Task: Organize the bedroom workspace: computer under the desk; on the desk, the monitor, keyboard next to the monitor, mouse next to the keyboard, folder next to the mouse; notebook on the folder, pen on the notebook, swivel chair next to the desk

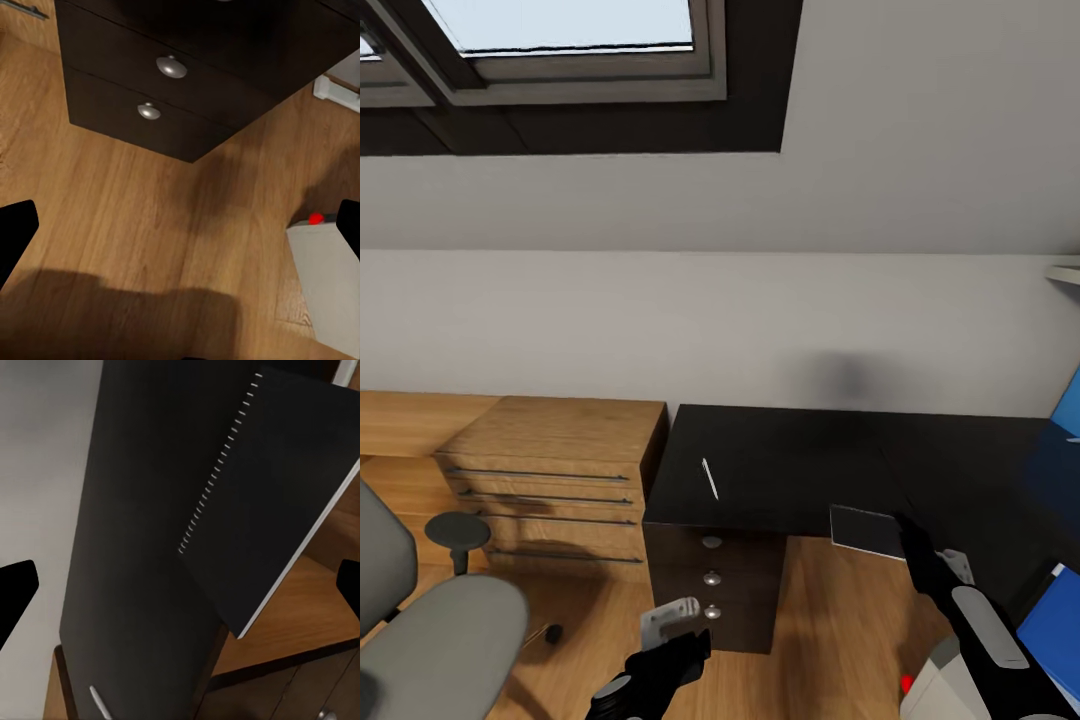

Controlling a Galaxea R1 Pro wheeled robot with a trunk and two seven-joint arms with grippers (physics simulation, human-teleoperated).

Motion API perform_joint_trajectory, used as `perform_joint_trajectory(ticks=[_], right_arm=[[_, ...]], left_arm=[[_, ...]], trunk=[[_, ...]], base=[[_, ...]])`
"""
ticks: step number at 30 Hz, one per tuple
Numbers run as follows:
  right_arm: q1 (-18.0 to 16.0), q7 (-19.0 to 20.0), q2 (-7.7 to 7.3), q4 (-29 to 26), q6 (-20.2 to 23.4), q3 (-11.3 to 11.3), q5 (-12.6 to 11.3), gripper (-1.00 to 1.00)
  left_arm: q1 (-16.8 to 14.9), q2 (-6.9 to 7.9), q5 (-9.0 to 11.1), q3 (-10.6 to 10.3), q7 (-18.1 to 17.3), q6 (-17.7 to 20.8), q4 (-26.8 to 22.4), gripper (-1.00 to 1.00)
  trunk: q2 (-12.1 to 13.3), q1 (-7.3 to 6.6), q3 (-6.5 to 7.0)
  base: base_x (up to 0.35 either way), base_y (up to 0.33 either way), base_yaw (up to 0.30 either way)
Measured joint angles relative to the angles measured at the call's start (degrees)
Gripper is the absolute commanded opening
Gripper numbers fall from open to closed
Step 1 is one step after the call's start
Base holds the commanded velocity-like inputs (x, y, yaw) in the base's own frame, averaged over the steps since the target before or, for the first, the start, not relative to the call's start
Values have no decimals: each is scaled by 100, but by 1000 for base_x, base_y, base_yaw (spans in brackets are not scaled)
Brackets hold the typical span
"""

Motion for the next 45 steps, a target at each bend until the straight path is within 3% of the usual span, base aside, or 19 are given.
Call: perform_joint_trajectory(ticks=[17, 19, 21, 25, 45], right_arm=[[0, 132, -6, 11, 22, -41, -8, 100], [0, 138, -9, 15, 25, -98, -7, 100], [0, 142, -10, 60, 35, -353, -11, 100], [0, 143, -10, 77, 37, -420, -14, 100], [0, 131, -21, 224, 32, -493, 1, 100]], left_arm=[[0, -1, -9, 2, -6, -4, 103, 100], [0, 0, -14, 5, -3, -4, 107, 100], [0, 1, -15, 15, -1, -4, 140, 100], [0, 1, -14, 17, 0, -4, 158, 100], [0, -9, -18, 19, -7, -4, 289, 100]], trunk=[[-683, 374, -306], [-763, 418, -342], [-843, 462, -378], [-1004, 550, -450], [-1807, 989, -809]], base=[[0, 0, 0], [0, 0, 0], [0, 0, 0], [0, 0, 0], [0, 0, 0]])
